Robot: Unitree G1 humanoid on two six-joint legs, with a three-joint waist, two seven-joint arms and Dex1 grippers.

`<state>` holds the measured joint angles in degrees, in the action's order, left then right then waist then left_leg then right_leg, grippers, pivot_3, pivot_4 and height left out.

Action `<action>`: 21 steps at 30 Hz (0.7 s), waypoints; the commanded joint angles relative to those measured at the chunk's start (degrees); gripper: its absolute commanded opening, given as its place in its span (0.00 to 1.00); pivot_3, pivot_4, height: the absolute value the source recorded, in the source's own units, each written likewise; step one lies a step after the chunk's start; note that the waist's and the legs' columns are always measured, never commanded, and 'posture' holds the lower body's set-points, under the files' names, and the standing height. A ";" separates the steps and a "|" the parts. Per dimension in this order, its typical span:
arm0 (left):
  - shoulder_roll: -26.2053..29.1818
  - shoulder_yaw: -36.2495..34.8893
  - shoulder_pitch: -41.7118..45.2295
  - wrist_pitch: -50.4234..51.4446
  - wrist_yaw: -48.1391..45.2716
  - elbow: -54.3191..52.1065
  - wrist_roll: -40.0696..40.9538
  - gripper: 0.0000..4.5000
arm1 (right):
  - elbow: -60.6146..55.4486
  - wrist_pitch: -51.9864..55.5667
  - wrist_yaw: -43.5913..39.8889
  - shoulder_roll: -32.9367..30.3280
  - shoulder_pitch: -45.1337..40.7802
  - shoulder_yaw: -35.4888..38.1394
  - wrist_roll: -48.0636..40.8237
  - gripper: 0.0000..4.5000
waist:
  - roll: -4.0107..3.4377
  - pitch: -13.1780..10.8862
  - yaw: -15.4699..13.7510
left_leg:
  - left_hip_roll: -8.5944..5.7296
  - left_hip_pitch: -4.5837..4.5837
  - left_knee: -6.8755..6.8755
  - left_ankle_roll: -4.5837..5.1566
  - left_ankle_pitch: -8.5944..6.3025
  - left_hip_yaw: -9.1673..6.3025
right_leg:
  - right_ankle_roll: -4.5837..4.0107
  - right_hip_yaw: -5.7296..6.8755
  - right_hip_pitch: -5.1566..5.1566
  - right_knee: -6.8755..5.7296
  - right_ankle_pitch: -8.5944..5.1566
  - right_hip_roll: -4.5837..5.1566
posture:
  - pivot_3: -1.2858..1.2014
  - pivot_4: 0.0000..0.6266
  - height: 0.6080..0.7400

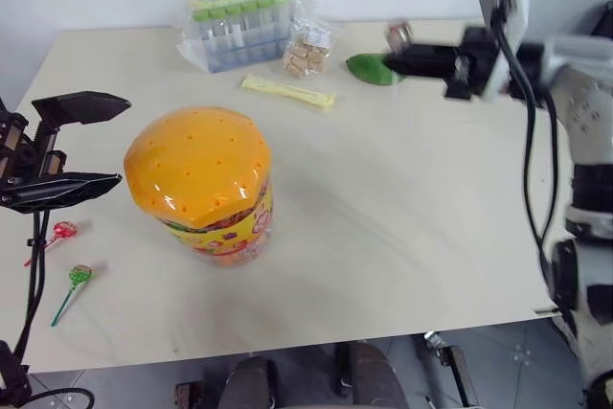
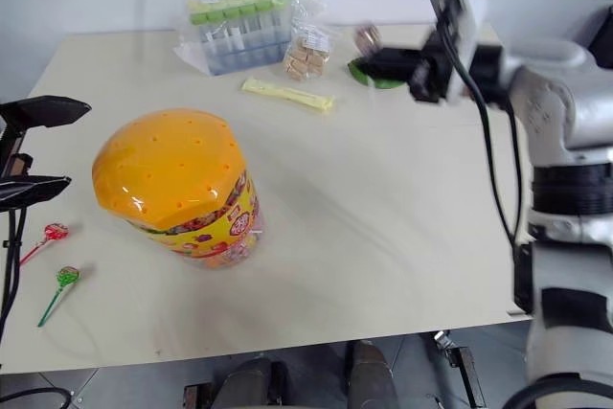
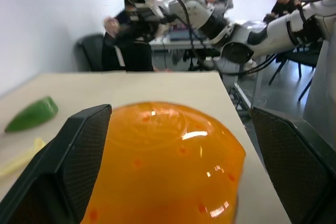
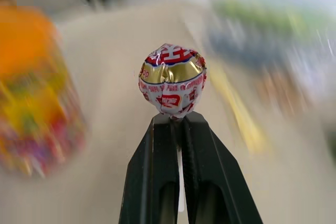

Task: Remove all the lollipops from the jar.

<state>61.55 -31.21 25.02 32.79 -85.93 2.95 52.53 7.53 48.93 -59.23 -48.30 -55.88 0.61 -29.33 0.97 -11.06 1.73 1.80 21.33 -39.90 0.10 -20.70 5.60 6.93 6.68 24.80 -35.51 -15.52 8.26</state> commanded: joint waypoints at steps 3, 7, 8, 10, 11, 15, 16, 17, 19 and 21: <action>2.79 -5.36 -5.30 1.06 -1.38 -1.36 -0.14 1.00 | -5.11 1.21 2.70 -5.94 12.11 2.89 2.50 0.01 | -0.01 -0.01 -0.06 | 0.02 -0.01 -0.01 0.00 0.00 0.01 | 0.00 0.00 0.00 -0.01 0.00 0.00 | 0.52 0.24 1.00; 2.82 -6.89 -9.13 1.28 -0.38 -1.70 -0.88 1.00 | -2.68 0.86 6.33 -5.56 19.57 2.94 5.01 0.01 | -0.06 -0.04 -0.06 | 0.02 -0.06 -0.02 -0.01 0.00 0.04 | 0.00 -0.03 -0.01 -0.03 0.00 0.00 | 0.52 0.24 1.00; 2.53 -7.31 -9.89 1.43 0.08 -1.75 -0.86 1.00 | -0.96 0.05 7.60 -4.71 20.61 2.73 5.93 0.01 | -0.06 -0.03 -0.10 | 0.03 -0.07 -0.02 -0.01 0.00 0.04 | 0.00 -0.03 -0.01 -0.05 0.00 0.00 | 0.52 0.24 1.00; 2.11 -7.87 -11.61 1.78 1.64 -1.81 -1.39 1.00 | 3.36 -1.25 10.65 -2.12 21.55 2.26 7.63 0.01 | -0.06 -0.03 -0.09 | 0.02 -0.06 -0.04 -0.02 -0.01 0.03 | 0.00 -0.03 -0.02 -0.04 0.00 0.00 | 0.52 0.24 1.00; 1.99 -8.02 -12.45 1.84 2.41 -1.86 -1.84 1.00 | 5.46 -2.00 11.84 -0.82 21.50 2.06 8.40 0.01 | -0.06 -0.03 0.00 | 0.03 -0.06 -0.04 -0.02 -0.01 0.03 | 0.00 -0.03 -0.03 -0.02 0.00 0.00 | 0.52 0.24 1.00; 1.99 -8.75 -15.08 2.12 3.85 -2.53 -2.40 1.00 | 10.81 -3.81 13.98 2.15 20.43 1.90 10.40 0.01 | -0.15 -0.08 0.00 | 0.03 -0.07 -0.03 -0.02 -0.01 0.03 | 0.00 -0.03 -0.01 -0.05 0.00 0.00 | 0.52 0.24 1.00; 1.98 -9.04 -15.53 2.26 4.33 -2.73 -2.44 1.00 | 11.73 -4.22 14.14 2.52 20.25 1.96 10.68 0.01 | -0.15 -0.08 -0.07 | 0.04 -0.06 -0.02 -0.02 -0.01 0.03 | 0.00 -0.04 -0.01 -0.04 0.00 0.00 | 0.52 0.24 1.00; 2.00 -9.48 -16.28 2.59 4.95 -3.03 -2.64 1.00 | 12.21 -4.23 14.08 2.76 20.16 2.13 10.60 0.06 | -0.14 -0.08 -0.16 | 0.04 -0.05 -0.03 -0.02 -0.01 0.02 | 0.00 -0.03 -0.02 -0.03 0.00 0.00 | 0.52 0.24 1.00; 1.73 -10.51 -17.57 2.48 6.97 -3.74 -3.49 1.00 | 11.65 -4.18 13.43 2.67 20.71 2.48 10.30 0.18 | -0.15 -0.08 -0.19 | 0.02 -0.05 -0.04 -0.02 -0.01 0.00 | 0.00 -0.02 -0.06 -0.01 0.00 0.02 | 0.52 0.24 1.00; 1.57 -11.25 -18.90 2.28 8.99 -4.56 -4.76 1.00 | 10.20 -3.95 13.17 2.42 21.61 3.17 9.80 0.34 | -0.14 -0.08 -0.18 | 0.02 -0.06 -0.06 -0.02 -0.01 -0.03 | 0.01 -0.01 -0.11 0.00 0.01 0.03 | 0.52 0.24 1.00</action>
<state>63.09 -40.21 6.52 35.36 -78.36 0.13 48.71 18.66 44.97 -46.06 -45.10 -35.04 1.97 -19.50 0.83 -11.13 1.55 1.82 21.26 -39.96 0.08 -20.71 5.55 6.94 6.67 24.68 -35.52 -15.51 8.29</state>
